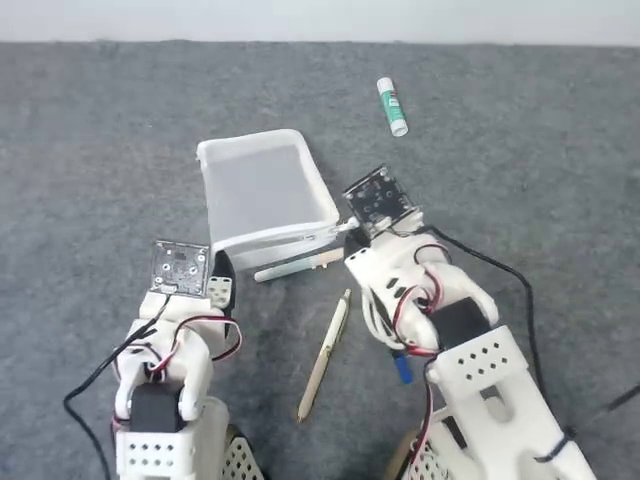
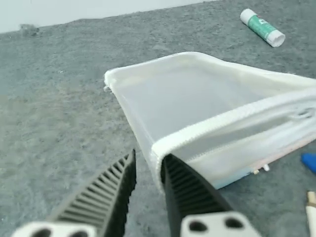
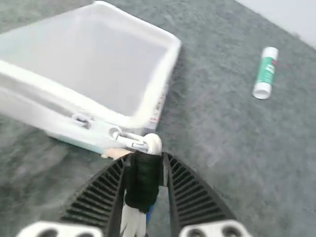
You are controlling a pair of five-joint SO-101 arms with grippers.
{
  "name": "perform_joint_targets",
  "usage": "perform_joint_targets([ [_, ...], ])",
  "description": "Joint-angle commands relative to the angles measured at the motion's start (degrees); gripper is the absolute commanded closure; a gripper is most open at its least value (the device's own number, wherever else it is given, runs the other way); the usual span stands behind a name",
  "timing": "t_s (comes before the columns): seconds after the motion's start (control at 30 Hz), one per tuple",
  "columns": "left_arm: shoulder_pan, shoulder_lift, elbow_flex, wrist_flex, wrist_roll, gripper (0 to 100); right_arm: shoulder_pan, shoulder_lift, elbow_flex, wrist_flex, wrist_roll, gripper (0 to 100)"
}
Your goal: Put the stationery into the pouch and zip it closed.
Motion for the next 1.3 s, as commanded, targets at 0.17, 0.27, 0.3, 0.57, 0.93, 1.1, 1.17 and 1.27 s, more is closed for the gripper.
perform_joint_targets([
  [0.17, -1.4, -0.3, -3.4, 0.3, -0.4, 93, 2.9, -2.9, -1.6, -0.3, 0.4, 99.3],
  [0.27, -1.4, -0.3, -3.3, 0.4, 0.0, 87, 2.8, -4.6, -1.6, 0.0, 0.4, 99.3],
  [0.3, -1.4, -0.3, -3.2, 0.4, 0.2, 83, 2.3, -5.9, -1.6, 0.2, 0.4, 99.3],
  [0.57, -1.8, -0.2, -2.4, -0.1, 4.7, 74, -5.1, -20.4, -1.2, 9.4, 1.1, 99.3],
  [0.93, -1.4, 0.0, -1.9, -2.0, 4.8, 74, -10.1, -26.0, -1.1, 16.3, 4.9, 99.3],
  [1.1, -1.4, 0.1, -0.6, -4.4, 1.9, 84, -10.1, -26.2, -1.1, 16.4, 4.9, 99.3],
  [1.17, -1.4, 0.1, -0.7, -4.3, 0.6, 91, -10.1, -26.2, -1.1, 16.1, 4.7, 99.3],
  [1.27, -1.4, -0.1, -1.4, -4.0, 0.1, 99, -9.8, -25.7, -1.1, 16.0, 4.6, 99.1],
])
